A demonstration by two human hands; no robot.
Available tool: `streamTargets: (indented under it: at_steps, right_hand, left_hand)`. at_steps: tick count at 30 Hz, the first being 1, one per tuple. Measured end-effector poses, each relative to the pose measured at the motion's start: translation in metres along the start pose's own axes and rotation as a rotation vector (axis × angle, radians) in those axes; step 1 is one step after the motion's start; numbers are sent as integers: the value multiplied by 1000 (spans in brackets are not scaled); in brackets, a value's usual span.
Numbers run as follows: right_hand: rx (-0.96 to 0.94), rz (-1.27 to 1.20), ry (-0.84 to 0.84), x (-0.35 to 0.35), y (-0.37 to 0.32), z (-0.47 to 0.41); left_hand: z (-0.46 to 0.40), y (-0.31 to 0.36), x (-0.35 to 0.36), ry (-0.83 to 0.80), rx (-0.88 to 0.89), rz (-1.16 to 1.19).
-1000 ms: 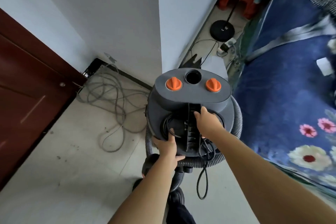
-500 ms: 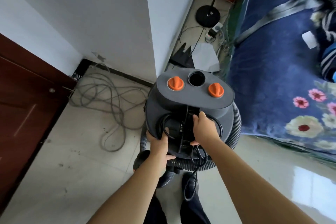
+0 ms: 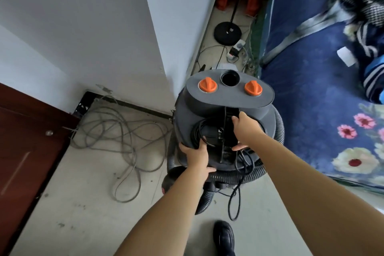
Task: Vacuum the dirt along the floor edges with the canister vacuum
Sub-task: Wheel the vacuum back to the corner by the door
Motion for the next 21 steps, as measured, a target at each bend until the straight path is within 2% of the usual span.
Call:
streamTargets:
  at_steps: [4,8,14,17,21]
  right_hand:
    - [23,8,0,-25,-2,-23]
    - [89,-23,-33,-26,-8,-28]
    - [-57,-27,17,-4,-27,-33]
    - [-46,-71,-20,-3,-41,-37]
    - [-15,-90,-17,-11,-47,-44]
  left_hand:
    - [3,-1,32,29,-20,32]
    - [-7,7,30,14,9,-26]
    - [-42,42,13,-29,35,-119]
    - [-56,56,11,-49,53,-192]
    - [-49,61,23,-48,47,-117]
Point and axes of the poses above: each hand's wrist, its own z-axis away from the middle knuckle, its own x-axis out of the palm, y = z × x, the point moved 1 cm from there along -z, towards the middle knuckle, and after that the axes turned 12 degrees about x, right-handed, at the moved point
